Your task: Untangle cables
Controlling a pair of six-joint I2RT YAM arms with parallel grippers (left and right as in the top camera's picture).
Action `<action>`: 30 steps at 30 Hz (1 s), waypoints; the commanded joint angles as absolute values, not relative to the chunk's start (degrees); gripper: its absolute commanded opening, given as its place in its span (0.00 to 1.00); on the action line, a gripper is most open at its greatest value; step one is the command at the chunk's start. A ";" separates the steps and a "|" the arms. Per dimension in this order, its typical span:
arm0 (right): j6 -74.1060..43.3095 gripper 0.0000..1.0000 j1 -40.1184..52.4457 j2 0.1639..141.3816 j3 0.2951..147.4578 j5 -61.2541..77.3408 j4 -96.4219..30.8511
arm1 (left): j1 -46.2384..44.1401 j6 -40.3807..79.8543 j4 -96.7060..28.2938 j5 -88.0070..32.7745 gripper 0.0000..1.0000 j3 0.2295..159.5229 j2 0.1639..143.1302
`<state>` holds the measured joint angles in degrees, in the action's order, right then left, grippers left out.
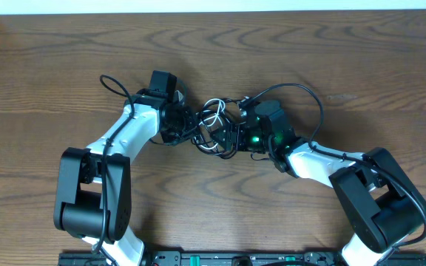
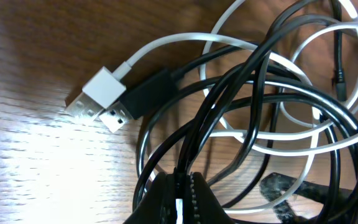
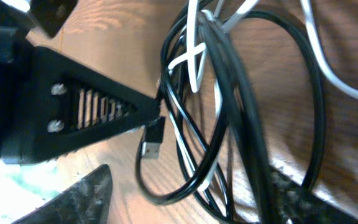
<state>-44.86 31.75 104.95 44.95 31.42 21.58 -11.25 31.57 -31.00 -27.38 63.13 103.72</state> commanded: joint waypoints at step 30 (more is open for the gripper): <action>-39.42 0.23 32.40 105.10 45.32 29.15 11.79 | -11.70 26.59 -24.71 -10.22 0.07 62.04 102.78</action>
